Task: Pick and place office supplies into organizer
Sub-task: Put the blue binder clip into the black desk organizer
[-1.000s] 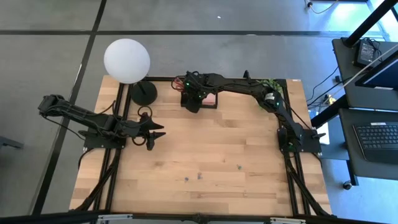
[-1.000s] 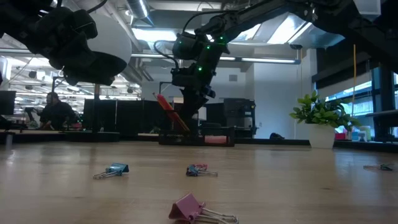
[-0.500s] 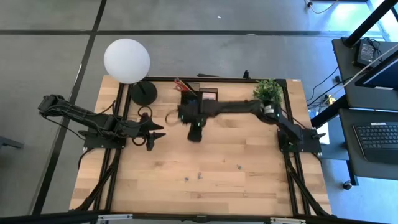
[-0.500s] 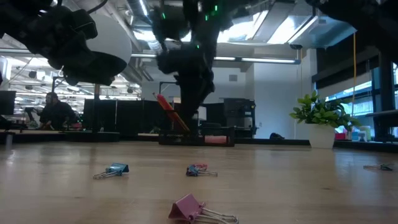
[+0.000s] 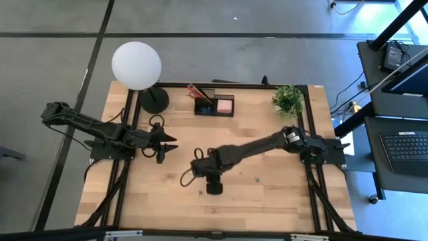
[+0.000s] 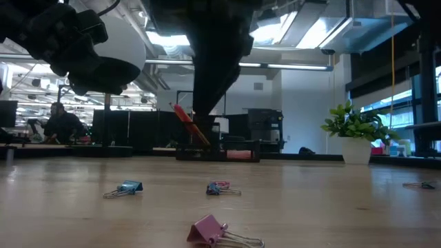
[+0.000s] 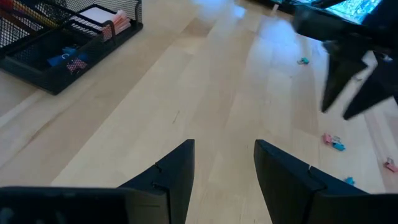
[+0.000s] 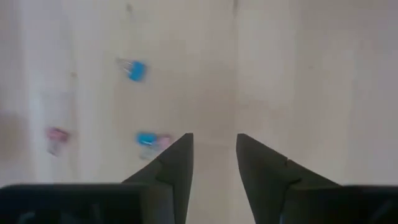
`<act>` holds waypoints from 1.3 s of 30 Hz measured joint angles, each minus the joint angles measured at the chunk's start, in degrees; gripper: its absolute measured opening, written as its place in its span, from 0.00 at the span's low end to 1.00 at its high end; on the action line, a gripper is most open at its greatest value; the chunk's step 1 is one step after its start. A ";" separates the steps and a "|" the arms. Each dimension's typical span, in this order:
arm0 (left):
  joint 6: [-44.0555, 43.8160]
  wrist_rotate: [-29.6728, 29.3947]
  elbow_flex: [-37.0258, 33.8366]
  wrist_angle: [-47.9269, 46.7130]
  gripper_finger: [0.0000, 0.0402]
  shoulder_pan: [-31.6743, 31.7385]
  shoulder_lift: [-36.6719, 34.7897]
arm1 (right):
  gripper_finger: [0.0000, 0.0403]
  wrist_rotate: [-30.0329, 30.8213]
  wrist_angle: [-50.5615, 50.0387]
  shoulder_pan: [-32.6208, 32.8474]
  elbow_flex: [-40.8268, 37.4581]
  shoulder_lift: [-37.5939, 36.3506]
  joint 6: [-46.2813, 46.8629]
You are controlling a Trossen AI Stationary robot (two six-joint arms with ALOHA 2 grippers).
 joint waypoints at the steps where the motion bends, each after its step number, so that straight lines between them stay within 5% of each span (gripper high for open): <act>1: 0.00 0.02 0.00 0.00 0.40 0.00 0.00 | 0.31 0.02 0.38 0.71 0.00 -0.03 1.44; 17: -0.10 1.86 0.00 -0.12 0.40 0.00 0.00 | 0.31 0.05 7.77 6.35 0.02 1.78 2.65; 27: -0.12 2.95 0.00 -1.70 0.40 0.00 0.00 | 0.31 0.06 10.36 6.26 0.04 3.71 -37.55; 39: -1.52 4.28 0.00 -3.34 0.40 -0.02 0.00 | 0.31 -0.08 15.84 5.37 0.04 6.13 -50.91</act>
